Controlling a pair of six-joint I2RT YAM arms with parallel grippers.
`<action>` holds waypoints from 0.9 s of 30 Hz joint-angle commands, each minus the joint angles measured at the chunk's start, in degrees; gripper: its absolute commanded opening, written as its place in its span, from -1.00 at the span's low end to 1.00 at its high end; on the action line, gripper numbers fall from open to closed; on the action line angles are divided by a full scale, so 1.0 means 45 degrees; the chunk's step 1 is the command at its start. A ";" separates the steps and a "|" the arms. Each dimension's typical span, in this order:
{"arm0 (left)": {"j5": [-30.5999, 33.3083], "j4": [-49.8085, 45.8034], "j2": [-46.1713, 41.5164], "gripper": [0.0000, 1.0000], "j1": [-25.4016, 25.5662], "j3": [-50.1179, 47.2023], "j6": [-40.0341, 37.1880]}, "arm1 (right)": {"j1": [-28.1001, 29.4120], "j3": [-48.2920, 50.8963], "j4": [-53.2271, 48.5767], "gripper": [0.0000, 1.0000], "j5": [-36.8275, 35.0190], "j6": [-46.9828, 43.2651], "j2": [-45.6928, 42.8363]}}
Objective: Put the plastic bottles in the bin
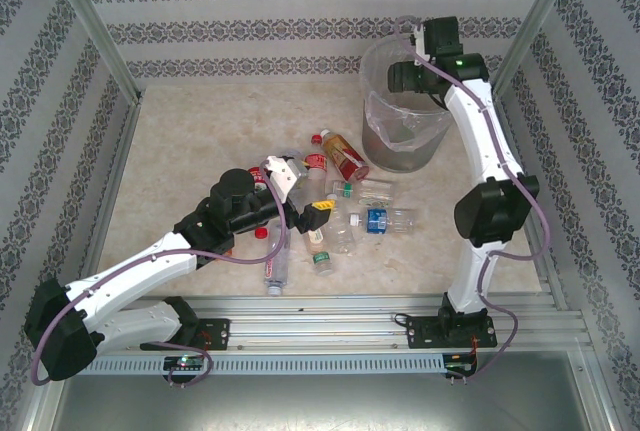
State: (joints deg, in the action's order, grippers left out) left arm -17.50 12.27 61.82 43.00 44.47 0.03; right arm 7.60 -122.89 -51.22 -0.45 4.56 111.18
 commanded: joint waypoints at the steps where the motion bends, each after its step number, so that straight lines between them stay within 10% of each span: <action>1: -0.0051 -0.0414 -0.0066 1.00 -0.0006 0.0249 -0.0541 | -0.0107 0.0571 0.0098 0.70 0.0430 0.0258 -0.1540; 27: 0.0015 -0.4242 -0.0708 1.00 0.0248 0.1193 -0.2611 | 0.3189 1.2830 0.1824 0.66 -0.0733 0.4061 -1.0071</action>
State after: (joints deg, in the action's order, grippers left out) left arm -17.50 -1.10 60.64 43.53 48.25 -8.62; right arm 21.28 -70.19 -44.34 -2.02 15.33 68.49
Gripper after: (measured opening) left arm 0.998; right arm 0.828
